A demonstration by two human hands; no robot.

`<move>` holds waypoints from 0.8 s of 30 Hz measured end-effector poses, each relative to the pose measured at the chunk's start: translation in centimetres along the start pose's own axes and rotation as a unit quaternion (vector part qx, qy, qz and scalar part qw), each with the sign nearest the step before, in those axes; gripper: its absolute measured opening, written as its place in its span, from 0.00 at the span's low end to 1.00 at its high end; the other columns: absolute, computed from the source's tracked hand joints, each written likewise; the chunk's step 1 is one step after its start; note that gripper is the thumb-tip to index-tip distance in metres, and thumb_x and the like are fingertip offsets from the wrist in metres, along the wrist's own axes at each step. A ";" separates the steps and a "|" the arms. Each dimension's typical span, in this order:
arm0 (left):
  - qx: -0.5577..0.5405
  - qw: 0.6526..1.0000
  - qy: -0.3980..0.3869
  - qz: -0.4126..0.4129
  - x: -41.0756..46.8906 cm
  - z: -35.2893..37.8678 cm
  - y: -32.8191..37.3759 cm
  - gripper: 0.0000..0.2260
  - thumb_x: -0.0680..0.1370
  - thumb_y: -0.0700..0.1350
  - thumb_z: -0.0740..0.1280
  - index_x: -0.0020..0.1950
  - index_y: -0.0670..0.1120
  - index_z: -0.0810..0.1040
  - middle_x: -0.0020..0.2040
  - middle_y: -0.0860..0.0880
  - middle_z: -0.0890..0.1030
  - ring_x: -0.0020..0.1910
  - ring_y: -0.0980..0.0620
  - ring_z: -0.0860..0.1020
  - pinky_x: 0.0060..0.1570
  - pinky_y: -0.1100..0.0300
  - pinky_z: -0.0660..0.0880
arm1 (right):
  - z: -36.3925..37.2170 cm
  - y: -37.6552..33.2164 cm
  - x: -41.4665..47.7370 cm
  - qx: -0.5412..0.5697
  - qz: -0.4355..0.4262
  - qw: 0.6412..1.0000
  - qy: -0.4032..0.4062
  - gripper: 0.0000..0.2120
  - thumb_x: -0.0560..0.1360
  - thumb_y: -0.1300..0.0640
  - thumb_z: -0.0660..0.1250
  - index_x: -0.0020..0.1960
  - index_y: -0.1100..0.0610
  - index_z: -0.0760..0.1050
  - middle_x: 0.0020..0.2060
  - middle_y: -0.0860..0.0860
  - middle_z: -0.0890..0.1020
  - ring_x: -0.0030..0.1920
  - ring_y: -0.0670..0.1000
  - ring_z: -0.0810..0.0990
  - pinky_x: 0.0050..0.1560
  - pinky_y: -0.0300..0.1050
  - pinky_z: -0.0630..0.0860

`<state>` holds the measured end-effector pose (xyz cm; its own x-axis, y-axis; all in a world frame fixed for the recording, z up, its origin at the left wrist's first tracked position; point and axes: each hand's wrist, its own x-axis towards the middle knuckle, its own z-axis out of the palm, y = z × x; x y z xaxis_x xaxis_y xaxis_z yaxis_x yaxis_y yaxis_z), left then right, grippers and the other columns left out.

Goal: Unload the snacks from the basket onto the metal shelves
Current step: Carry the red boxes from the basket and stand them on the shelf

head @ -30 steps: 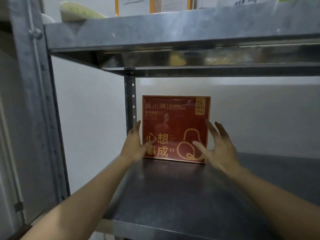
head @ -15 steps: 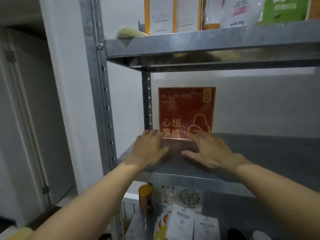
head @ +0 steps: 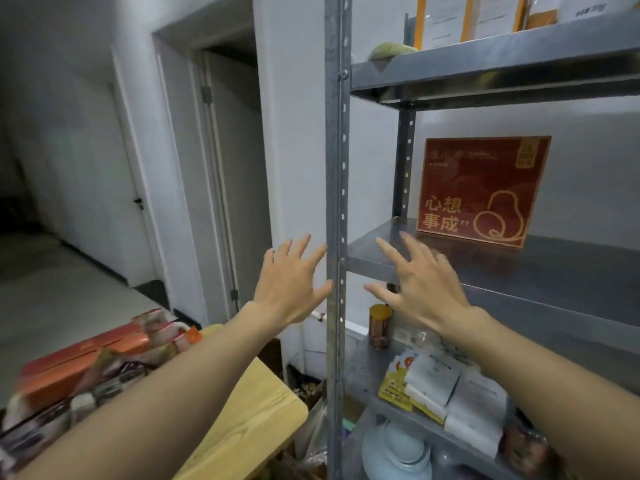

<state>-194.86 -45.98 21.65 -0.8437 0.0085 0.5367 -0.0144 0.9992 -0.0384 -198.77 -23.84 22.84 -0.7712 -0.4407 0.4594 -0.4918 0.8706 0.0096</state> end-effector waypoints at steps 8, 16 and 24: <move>0.052 0.991 0.025 -0.120 -9.1 -3.2 -11.7 0.30 0.78 0.63 0.58 0.78 0.56 0.57 0.79 0.45 0.55 0.77 0.41 0.55 0.73 0.40 0.58 | 2.3 -14.1 1.7 0.058 -0.102 0.993 0.015 0.37 0.75 0.28 0.52 0.79 0.43 0.48 0.78 0.57 0.56 0.77 0.58 0.57 0.73 0.58 0.58; 0.109 0.974 -0.015 -0.200 -18.9 -4.5 -27.2 0.29 0.78 0.62 0.58 0.77 0.55 0.60 0.78 0.45 0.59 0.76 0.43 0.59 0.71 0.45 0.60 | 7.5 -31.2 3.3 0.139 -0.199 0.969 -0.051 0.37 0.76 0.30 0.53 0.79 0.42 0.46 0.79 0.54 0.55 0.75 0.56 0.61 0.72 0.53 0.61; 0.047 0.953 -0.085 -0.287 -26.6 -1.3 -40.5 0.29 0.77 0.56 0.65 0.76 0.54 0.61 0.76 0.46 0.63 0.75 0.45 0.61 0.70 0.46 0.64 | 15.7 -42.2 5.6 0.208 -0.243 0.935 -0.150 0.32 0.78 0.34 0.54 0.78 0.42 0.52 0.78 0.50 0.57 0.75 0.53 0.61 0.71 0.51 0.62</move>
<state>-171.12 -86.57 10.03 -0.7569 -0.5537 0.3472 -0.5413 0.8288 0.1417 -188.67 -66.50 11.11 -0.4632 -0.8584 0.2206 -0.8807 0.4179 -0.2230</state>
